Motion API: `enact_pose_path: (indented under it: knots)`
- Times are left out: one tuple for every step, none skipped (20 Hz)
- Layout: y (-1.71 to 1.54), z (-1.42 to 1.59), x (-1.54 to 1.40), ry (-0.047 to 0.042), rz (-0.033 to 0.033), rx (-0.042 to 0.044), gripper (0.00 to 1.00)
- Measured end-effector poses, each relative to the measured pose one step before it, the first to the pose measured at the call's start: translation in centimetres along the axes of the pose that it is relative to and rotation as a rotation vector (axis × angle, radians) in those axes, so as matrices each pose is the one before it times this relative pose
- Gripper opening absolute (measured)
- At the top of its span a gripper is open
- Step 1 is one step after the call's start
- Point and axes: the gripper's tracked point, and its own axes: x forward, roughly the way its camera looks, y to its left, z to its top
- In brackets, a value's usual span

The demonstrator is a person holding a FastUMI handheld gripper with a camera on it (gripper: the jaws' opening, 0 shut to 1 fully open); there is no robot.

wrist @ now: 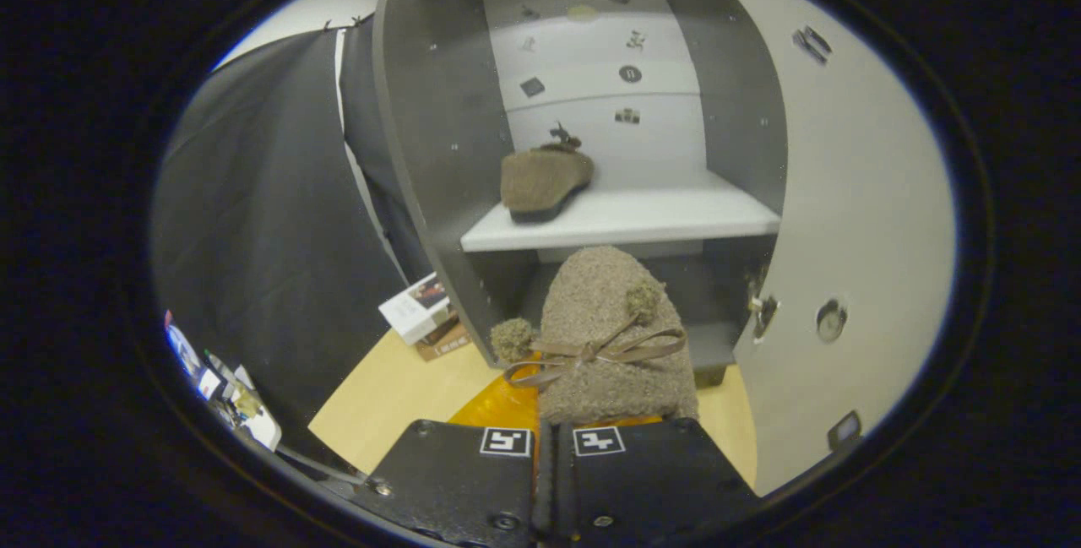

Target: Open the shoe cabinet door, grab the shoes and put them into the shoe cabinet, then close the shoe cabinet door.

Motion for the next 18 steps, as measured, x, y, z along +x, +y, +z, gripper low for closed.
enact_pose_path:
  knots:
    - [-0.542, 1.956, 0.232, -0.02557, -0.01079, -0.00129, 0.05]
    - [-0.549, 1.665, 0.554, -0.02494, -0.00907, 0.00621, 0.05]
    - [-0.588, 1.852, 0.706, -0.01803, -0.00888, 0.0068, 0.05]
    - [-0.543, 1.679, 0.88, -0.01799, -0.00856, -0.00115, 0.05]
    - [-0.086, 0.658, 0.329, -0.01895, -0.01094, -0.00224, 0.05]
    - [-0.165, 1.207, 0.593, -0.01678, -0.00572, -0.00361, 0.05]
    - [0.013, 1.348, 0.851, -0.01437, -0.00687, -0.00229, 0.05]
    - [0.075, 1.119, 1.074, -0.01217, -0.00175, -0.00006, 0.05]
    - [-0.057, 1.028, 0.999, -0.01278, -0.00465, 0.00037, 0.06]
    - [-0.095, 1.183, 0.991, -0.01092, -0.00546, -0.00395, 0.06]
    - [0.064, 1.072, 0.934, -0.01614, -0.00303, -0.00398, 0.05]
    - [-0.105, 1.119, 1.004, -0.01413, -0.00579, -0.00158, 0.06]
    - [-0.148, 0.975, 1.091, -0.00772, -0.00623, -0.00222, 0.05]
    - [-0.092, 0.741, 0.98, -0.00603, -0.00275, 0.00062, 0.05]
    - [-0.171, 0.791, 1.123, -0.00837, -0.00808, -0.00092, 0.05]
    - [-0.203, 0.577, 1.283, -0.00106, -0.00862, -0.00554, 0.05]
    - [-0.077, 0.226, 1.24, 0.00561, -0.00488, -0.00212, 0.05]
    - [-0.102, 0.15, 1.314, 0.00563, -0.00384, -0.00497, 0.05]
